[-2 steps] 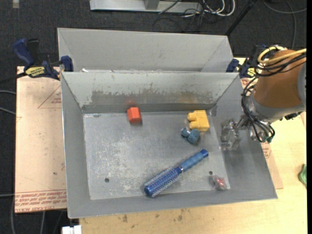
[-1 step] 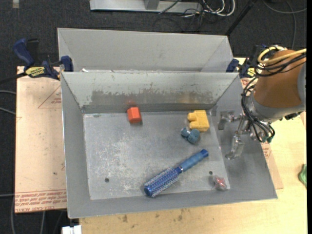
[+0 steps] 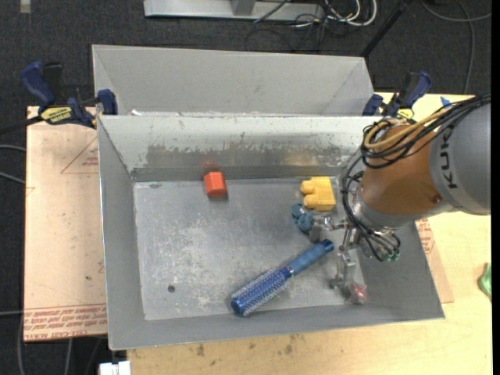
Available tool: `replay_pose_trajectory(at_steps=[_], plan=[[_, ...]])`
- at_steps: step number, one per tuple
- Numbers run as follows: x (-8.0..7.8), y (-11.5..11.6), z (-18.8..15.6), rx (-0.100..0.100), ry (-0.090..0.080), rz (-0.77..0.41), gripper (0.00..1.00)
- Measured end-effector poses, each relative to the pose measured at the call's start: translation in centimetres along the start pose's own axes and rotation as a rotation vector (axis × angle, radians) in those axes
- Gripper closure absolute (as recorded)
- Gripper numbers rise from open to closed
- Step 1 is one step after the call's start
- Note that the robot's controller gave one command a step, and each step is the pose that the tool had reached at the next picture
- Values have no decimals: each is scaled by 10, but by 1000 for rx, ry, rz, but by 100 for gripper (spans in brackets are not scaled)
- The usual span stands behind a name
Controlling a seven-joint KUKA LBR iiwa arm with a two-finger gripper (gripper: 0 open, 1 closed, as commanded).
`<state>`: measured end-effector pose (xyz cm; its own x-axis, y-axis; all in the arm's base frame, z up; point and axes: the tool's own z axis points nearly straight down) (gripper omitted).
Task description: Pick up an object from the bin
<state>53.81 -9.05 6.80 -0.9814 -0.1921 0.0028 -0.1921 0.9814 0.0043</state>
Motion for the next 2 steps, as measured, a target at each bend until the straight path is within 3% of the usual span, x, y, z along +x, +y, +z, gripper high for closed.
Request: replay_pose_trajectory(at_steps=[1, 2], plan=[[-43, 59, -2, 4, -7, -537, 0], [-42, 57, -2, 5, -5, -535, 100]])
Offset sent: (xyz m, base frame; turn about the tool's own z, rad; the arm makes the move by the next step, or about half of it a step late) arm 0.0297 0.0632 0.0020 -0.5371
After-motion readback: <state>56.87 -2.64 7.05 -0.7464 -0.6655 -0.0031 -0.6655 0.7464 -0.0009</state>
